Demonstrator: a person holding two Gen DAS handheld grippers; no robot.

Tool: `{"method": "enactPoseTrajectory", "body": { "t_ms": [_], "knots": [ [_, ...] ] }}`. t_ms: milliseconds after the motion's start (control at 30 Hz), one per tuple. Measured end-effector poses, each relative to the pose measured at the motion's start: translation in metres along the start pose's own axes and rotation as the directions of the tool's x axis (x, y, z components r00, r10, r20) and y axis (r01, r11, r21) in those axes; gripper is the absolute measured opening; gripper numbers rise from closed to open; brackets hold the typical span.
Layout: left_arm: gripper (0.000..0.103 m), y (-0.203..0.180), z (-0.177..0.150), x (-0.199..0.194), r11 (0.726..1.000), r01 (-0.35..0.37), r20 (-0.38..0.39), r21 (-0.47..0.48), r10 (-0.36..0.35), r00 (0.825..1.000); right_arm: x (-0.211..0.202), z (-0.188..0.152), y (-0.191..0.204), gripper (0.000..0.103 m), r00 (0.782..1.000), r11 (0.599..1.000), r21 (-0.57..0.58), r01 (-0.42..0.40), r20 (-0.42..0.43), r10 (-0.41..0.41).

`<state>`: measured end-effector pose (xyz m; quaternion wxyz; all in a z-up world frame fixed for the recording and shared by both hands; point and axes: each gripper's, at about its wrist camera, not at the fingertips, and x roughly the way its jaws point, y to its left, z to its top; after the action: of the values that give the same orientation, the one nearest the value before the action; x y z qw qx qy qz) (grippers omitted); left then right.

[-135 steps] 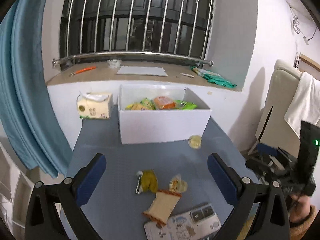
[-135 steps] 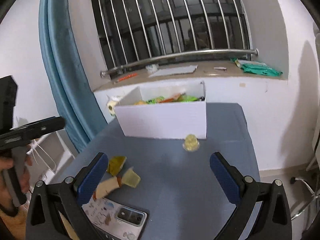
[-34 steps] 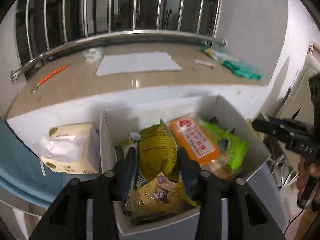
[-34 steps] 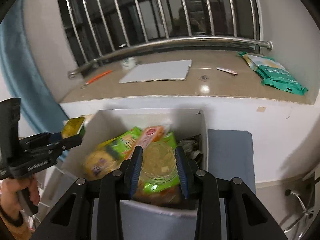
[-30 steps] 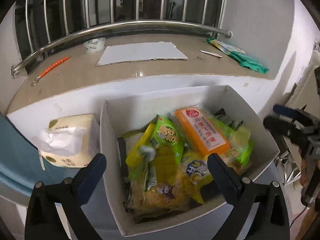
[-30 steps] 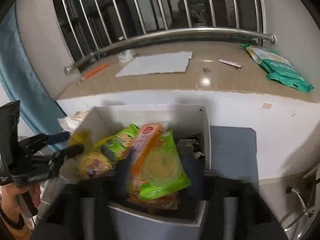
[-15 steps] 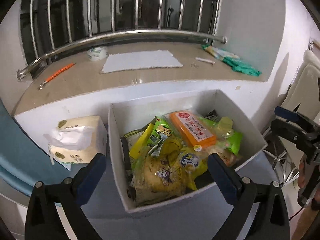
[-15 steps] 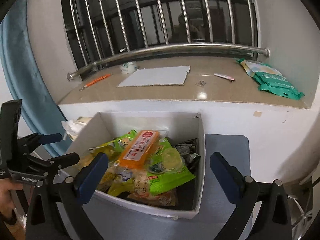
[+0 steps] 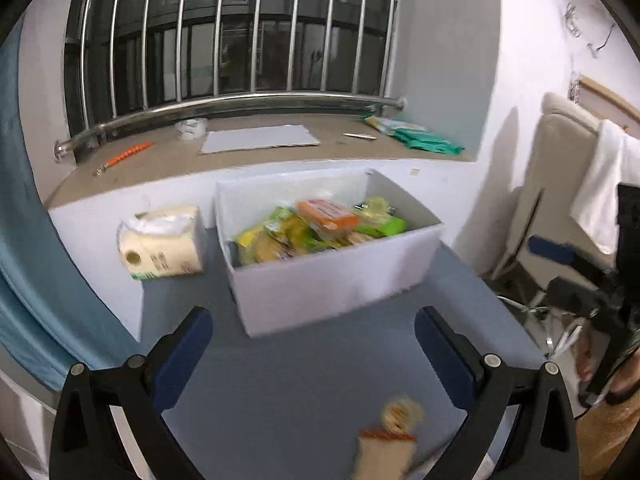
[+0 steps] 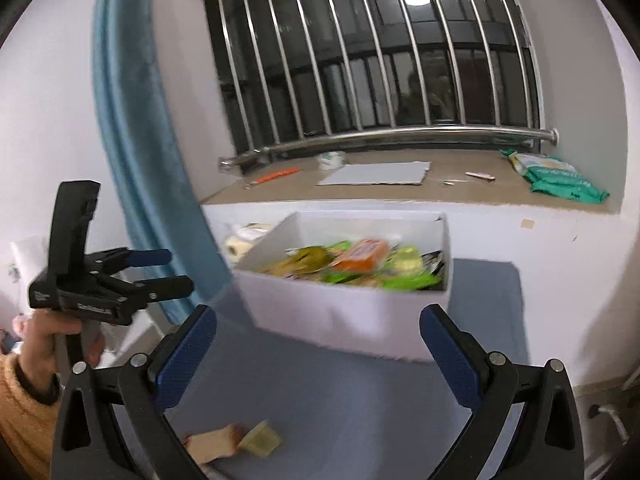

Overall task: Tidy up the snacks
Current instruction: 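Grasp the second jelly cup with the right tool while the left grasps the bread slice bag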

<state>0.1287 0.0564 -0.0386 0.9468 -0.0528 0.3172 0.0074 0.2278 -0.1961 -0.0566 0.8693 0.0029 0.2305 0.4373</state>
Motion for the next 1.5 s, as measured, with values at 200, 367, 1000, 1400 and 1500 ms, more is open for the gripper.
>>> {"method": "enactPoseTrajectory", "body": {
  "t_ms": [200,367,1000,1400,1500],
  "knots": [
    [0.103,-0.014,-0.048,-0.038,0.998,0.027,0.067,-0.051,-0.024,0.997,-0.026,-0.042,0.018,0.103,1.0,0.999,0.038,-0.014,0.009,0.014],
    [0.103,-0.024,-0.077,-0.06,1.0,0.003,0.091,-0.031,0.0,0.996,-0.029,-0.078,0.03,0.103,0.999,0.997,0.077,-0.007,-0.05,0.011],
    [0.103,-0.028,-0.138,-0.057,0.999,0.025,-0.019,-0.044,-0.026,0.999,0.095,-0.127,0.04,0.075,0.944,0.985,0.17,-0.038,-0.317,0.091],
    [0.103,-0.039,-0.138,-0.02,0.999,0.048,-0.119,-0.002,-0.048,0.992,0.093,-0.132,0.02,0.032,0.94,0.969,0.248,-0.004,-0.329,0.088],
    [0.103,-0.049,-0.137,0.011,0.997,0.062,-0.202,0.037,-0.054,0.978,0.072,-0.123,0.012,0.032,0.956,0.965,0.261,-0.005,-0.282,0.081]
  ]
}}
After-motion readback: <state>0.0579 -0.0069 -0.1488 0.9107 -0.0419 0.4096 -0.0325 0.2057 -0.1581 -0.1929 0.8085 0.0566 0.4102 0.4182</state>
